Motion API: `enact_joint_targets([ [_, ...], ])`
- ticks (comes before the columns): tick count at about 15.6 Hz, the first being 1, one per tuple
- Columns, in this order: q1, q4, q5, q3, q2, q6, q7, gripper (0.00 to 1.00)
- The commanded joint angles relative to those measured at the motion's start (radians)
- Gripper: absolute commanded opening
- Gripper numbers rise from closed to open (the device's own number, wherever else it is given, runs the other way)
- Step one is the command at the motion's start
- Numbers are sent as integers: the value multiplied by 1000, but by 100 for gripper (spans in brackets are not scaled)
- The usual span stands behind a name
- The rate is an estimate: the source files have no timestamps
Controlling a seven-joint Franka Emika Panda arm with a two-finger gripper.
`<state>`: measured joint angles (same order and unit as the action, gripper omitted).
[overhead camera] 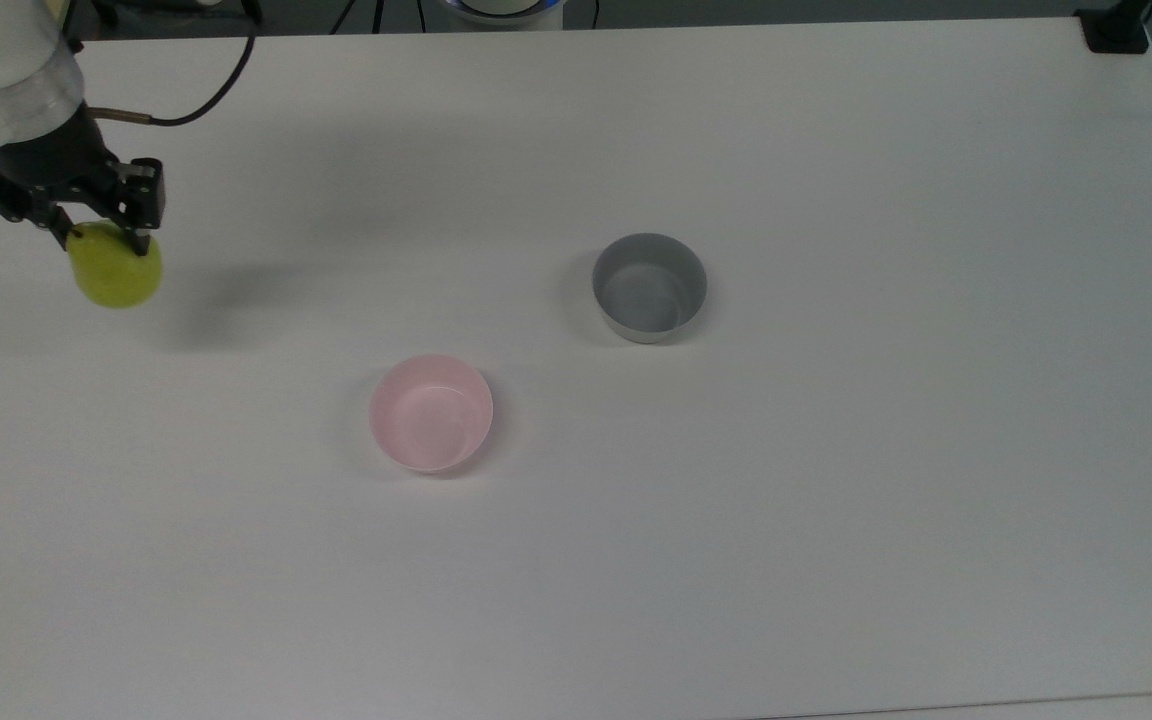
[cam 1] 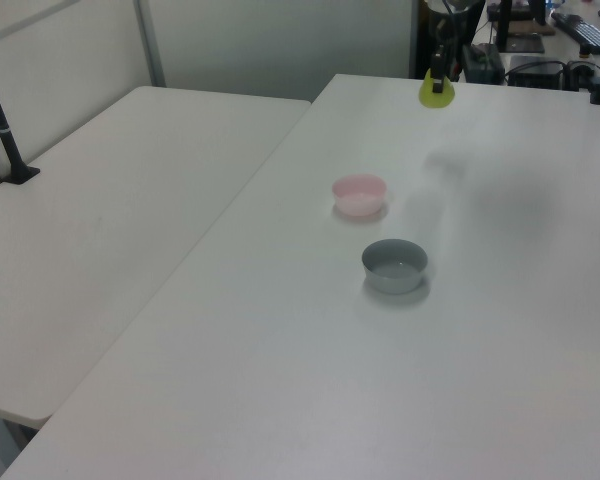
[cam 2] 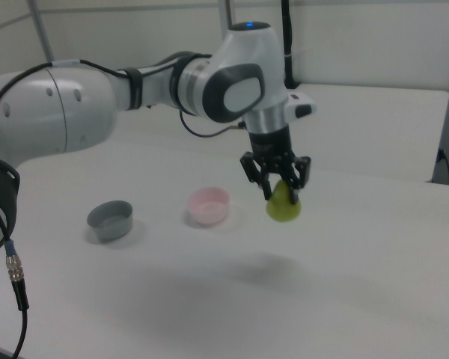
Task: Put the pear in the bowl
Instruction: 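Lift the pear and carry it over the pink bowl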
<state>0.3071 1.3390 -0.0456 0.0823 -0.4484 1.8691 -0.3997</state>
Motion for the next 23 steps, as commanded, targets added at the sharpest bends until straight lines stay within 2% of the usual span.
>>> enact_joint_targets([
  [1, -19, -50, -43, -62, 8, -97, 76, 4],
  [3, -40, -93, -40, -78, 7, -122, 122, 4],
  [9, -132, -95, -40, -95, 31, -93, 234, 4],
  [11, -175, -77, -36, -95, 65, -21, 243, 4],
  [15, -233, -57, -34, -93, 65, 59, 310, 4],
  [23, -275, 57, -34, -93, 11, 191, 351, 4],
])
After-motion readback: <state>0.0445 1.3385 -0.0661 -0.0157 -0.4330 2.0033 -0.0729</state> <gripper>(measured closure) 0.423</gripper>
